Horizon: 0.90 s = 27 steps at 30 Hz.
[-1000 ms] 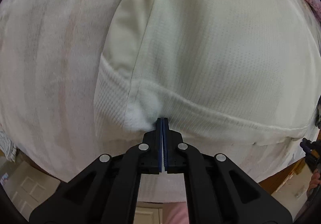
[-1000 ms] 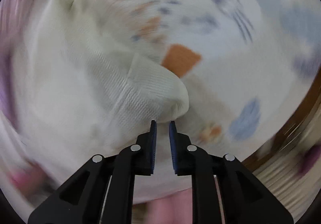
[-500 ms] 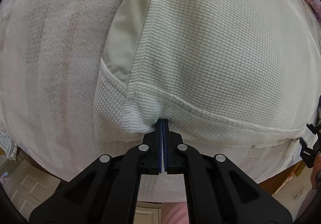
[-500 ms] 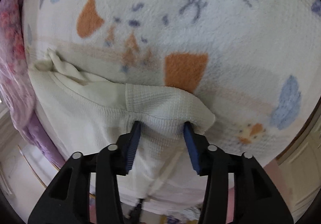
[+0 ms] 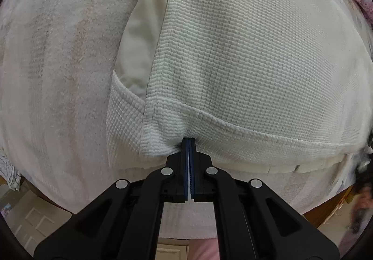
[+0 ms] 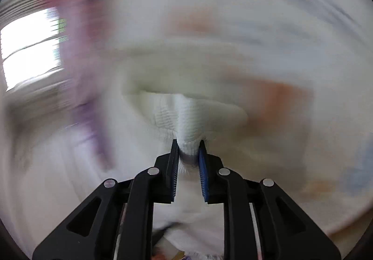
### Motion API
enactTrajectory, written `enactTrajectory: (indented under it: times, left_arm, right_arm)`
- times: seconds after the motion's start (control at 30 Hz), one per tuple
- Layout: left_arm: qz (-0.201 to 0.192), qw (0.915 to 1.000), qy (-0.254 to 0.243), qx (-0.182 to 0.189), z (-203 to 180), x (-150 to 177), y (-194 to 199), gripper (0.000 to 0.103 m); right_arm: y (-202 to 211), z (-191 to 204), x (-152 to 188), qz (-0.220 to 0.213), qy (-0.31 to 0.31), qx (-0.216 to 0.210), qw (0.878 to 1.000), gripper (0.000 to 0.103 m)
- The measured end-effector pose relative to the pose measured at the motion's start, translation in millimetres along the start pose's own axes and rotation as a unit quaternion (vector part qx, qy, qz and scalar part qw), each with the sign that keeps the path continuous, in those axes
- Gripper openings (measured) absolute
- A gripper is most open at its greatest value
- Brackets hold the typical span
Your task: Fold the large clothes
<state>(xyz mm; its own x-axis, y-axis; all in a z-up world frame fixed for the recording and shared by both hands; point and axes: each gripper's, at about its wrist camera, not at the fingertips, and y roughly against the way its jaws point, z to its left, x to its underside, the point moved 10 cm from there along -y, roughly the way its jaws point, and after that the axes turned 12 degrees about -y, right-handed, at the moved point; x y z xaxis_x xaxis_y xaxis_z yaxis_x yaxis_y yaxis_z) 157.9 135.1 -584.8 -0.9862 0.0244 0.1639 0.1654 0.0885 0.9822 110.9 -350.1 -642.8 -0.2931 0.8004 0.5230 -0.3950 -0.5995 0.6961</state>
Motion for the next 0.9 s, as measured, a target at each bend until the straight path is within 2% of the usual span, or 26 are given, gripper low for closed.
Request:
enactTrajectory:
  times: [0.03,0.07,0.1,0.13,0.17,0.2,0.27,0.3,0.33,0.37,0.4,0.43,0.47,0.53,0.57,0.63,0.67,0.7,0.73,0.77,0.83,0.9]
  left_arm:
    - [0.001,1.0000,-0.001,0.001,-8,4,3,0.003]
    - [0.001,1.0000,-0.002,0.002,-10,4,5,0.003]
    - [0.002,1.0000,-0.004,0.002,-10,3,6,0.003]
    - [0.005,1.0000,-0.005,0.001,-8,4,8,0.003]
    - [0.008,1.0000,-0.005,-0.001,-3,7,10,0.003]
    - [0.008,0.9999,-0.007,-0.006,-4,7,18,0.004]
    - [-0.009,0.9997,-0.017,-0.016,3,14,40,0.004]
    - [-0.020,0.9995,-0.018,-0.013,2,11,52,0.004]
    - [-0.040,0.9990,-0.018,-0.002,0,6,67,0.004]
    - [-0.056,0.9983,-0.012,0.011,-1,1,77,0.006]
    - [-0.061,0.9980,-0.005,0.016,-1,-4,80,0.010]
    - [-0.064,0.9975,0.007,0.029,0,-10,80,0.020]
    - [-0.060,0.9970,0.023,0.044,2,-14,74,0.039]
    - [-0.017,0.9953,0.069,0.066,8,-12,46,0.058]
    - [-0.010,0.9928,0.091,0.077,10,-10,35,0.058]
    - [-0.022,0.9887,0.119,0.089,12,-11,29,0.058]
    - [-0.026,0.9865,0.132,0.093,13,-10,29,0.054]
    - [-0.029,0.9843,0.145,0.096,15,-10,29,0.046]
    - [-0.028,0.9846,0.150,0.085,20,-7,27,0.017]
    - [-0.029,0.9848,0.148,0.086,20,-3,26,0.010]
    - [-0.024,0.9906,0.116,0.069,15,2,30,0.007]
    - [-0.017,0.9955,0.087,0.035,16,10,36,0.006]
  right_arm:
    - [0,-24,-4,0.015,-0.067,-0.022,0.997,0.048]
    - [4,-37,-1,0.017,-0.113,-0.037,0.993,0.048]
    - [14,-38,1,0.008,-0.103,-0.024,0.994,0.055]
    - [21,-37,6,-0.009,-0.076,0.014,0.997,0.060]
    - [34,-44,12,-0.025,-0.044,0.077,0.996,0.062]
    - [44,-38,21,-0.036,-0.010,0.118,0.992,0.061]
    - [60,-12,33,-0.059,0.051,0.125,0.989,0.055]
    - [66,6,35,-0.077,0.094,0.137,0.983,0.054]
    - [71,25,37,-0.103,0.150,0.168,0.969,0.054]
    - [65,36,29,-0.115,0.178,0.195,0.958,0.055]
    - [57,41,28,-0.111,0.188,0.214,0.952,0.064]
    - [39,37,25,-0.078,0.162,0.225,0.958,0.069]
    - [24,35,23,-0.051,0.134,0.222,0.965,0.072]
    - [-4,35,30,-0.014,0.090,0.187,0.978,0.072]
    - [-10,34,31,-0.018,0.083,0.184,0.979,0.073]
    - [-19,36,38,-0.035,0.069,0.171,0.982,0.071]
    - [-23,34,41,-0.038,0.063,0.168,0.983,0.059]
    - [-25,31,44,-0.049,0.059,0.174,0.982,0.041]
    - [-28,30,44,-0.059,0.062,0.178,0.980,0.034]
    - [-20,39,45,-0.063,0.066,0.180,0.979,0.020]
    - [-14,37,52,-0.058,0.074,0.191,0.977,0.016]
    - [-10,32,53,-0.052,0.072,0.203,0.975,0.013]
